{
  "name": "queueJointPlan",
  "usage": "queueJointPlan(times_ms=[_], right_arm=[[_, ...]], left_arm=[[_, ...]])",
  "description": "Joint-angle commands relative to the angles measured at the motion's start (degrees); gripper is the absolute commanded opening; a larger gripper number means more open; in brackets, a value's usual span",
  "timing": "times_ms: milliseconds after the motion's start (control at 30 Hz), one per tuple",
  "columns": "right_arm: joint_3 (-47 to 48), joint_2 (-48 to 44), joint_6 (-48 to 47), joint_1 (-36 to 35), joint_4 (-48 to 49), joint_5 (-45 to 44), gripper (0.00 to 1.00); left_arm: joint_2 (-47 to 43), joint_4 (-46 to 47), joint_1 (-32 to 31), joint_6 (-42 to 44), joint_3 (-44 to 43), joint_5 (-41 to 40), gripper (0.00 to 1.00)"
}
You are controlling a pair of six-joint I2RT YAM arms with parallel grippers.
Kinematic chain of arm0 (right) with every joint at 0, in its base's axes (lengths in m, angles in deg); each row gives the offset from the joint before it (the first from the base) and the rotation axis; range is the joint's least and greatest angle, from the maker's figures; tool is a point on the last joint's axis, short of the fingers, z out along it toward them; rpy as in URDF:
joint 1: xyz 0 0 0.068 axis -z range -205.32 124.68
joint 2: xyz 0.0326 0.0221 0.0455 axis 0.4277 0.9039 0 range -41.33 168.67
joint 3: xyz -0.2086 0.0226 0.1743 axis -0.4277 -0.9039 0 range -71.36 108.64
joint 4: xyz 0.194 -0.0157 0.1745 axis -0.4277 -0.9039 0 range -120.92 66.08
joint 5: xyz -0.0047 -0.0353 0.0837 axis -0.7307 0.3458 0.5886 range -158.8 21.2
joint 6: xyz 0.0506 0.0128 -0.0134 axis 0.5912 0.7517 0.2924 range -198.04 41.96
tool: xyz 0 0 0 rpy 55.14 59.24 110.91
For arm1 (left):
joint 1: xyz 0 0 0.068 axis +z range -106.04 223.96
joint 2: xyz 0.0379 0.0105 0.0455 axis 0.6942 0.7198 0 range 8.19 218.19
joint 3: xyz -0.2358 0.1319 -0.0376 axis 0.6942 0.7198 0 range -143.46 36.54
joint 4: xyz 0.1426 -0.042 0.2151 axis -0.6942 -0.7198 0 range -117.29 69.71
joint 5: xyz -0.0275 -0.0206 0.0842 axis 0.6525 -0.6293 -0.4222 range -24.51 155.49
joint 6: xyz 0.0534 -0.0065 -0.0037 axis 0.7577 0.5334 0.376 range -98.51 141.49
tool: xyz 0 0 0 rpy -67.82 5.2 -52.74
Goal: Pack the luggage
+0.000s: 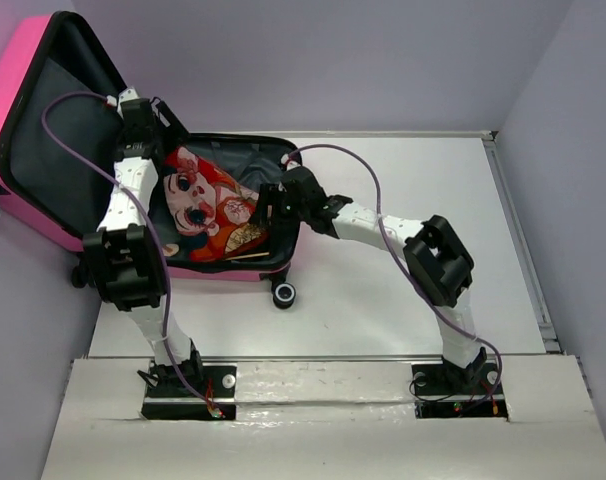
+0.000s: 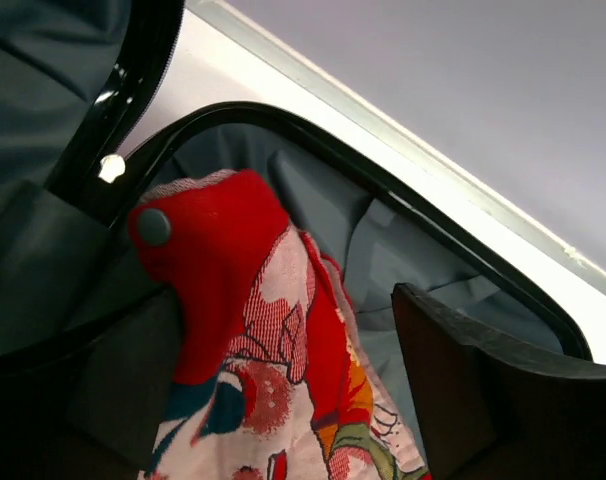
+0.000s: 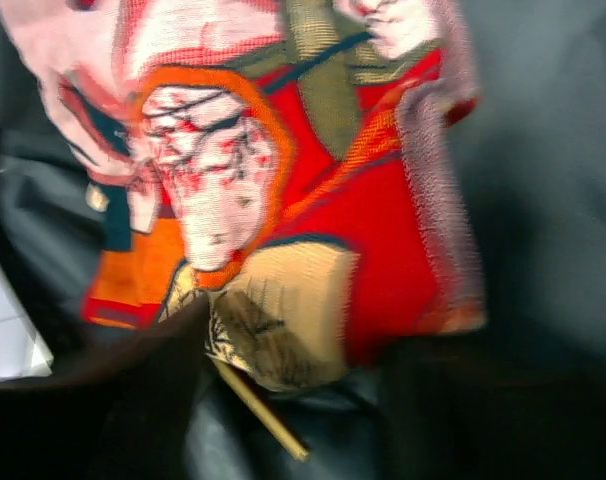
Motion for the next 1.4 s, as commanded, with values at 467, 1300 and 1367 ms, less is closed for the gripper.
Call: queueJointPlan(times_ms=[467,1300,1367], right_arm=[[7.31,-13.23,-11.74,0.6,-11.03,0.93,1.0],[-29.8,-40.58,-19.04,0.6,-3.11,3.74,0.71],[-29.8,-40.05,-18.86,0.6,-3.11,4.1,0.71]], left_arm=[[-40.45,-8.04,-16.14,3.12,11.54,-17.21,0.99],[-43.85,-10.87,8.11,9.61,23.18,-50.09,0.82],[-41.22,-10.87,8.46,10.05,21.16,-50.35,0.77]])
